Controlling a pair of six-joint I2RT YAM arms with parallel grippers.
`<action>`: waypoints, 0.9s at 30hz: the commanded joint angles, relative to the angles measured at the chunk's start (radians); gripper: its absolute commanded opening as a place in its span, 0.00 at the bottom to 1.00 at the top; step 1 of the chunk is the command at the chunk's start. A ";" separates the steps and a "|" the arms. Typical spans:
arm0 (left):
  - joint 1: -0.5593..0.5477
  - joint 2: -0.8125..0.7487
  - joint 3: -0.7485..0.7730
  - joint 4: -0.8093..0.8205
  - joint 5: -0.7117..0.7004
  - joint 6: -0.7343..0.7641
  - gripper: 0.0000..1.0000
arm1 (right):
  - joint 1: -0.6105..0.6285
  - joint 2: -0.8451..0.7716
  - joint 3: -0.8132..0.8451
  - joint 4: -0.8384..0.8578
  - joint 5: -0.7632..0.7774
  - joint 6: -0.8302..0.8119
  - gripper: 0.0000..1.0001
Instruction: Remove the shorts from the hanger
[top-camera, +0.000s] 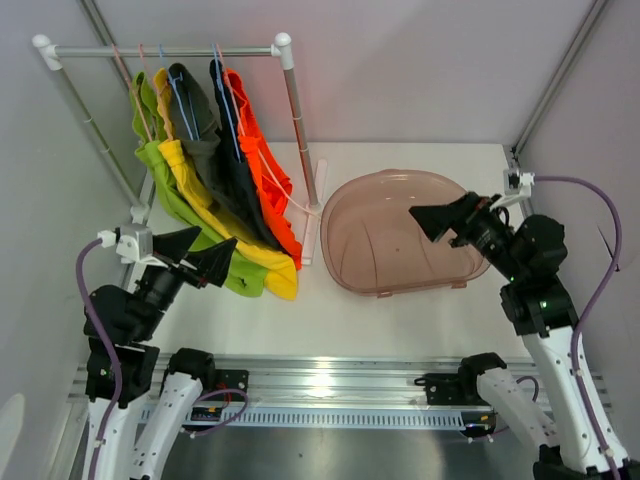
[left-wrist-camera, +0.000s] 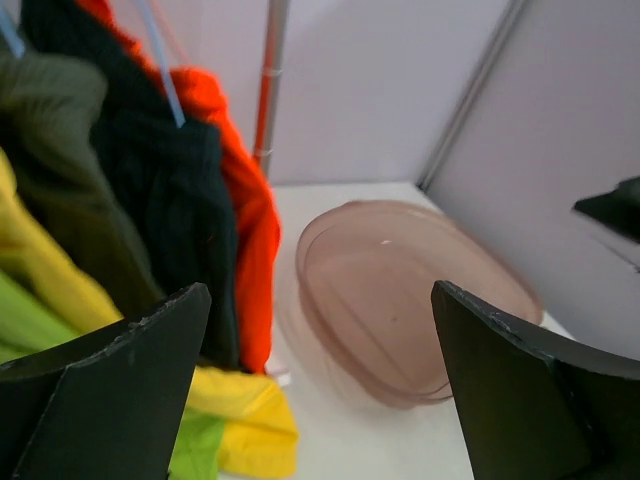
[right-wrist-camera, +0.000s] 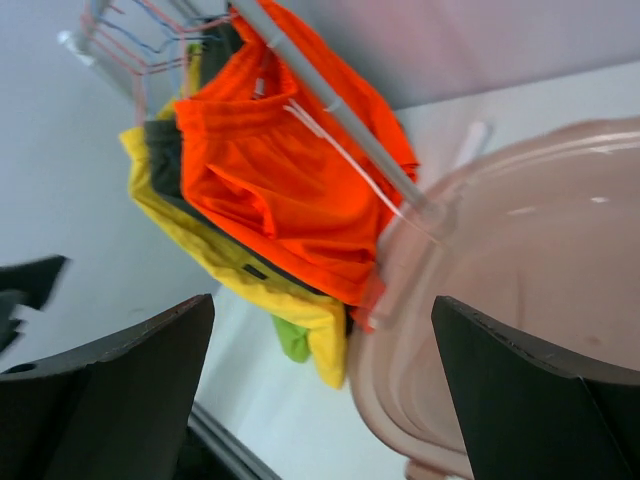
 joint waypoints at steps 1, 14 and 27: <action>-0.005 -0.039 -0.023 -0.046 -0.068 0.061 0.99 | 0.059 0.099 0.131 0.194 -0.047 0.058 0.99; -0.005 0.158 0.084 0.078 -0.057 0.040 0.98 | 0.277 0.225 0.148 0.104 0.213 -0.048 0.99; -0.016 0.766 0.607 0.035 -0.139 -0.014 0.82 | 0.403 -0.124 -0.142 -0.143 0.467 -0.008 1.00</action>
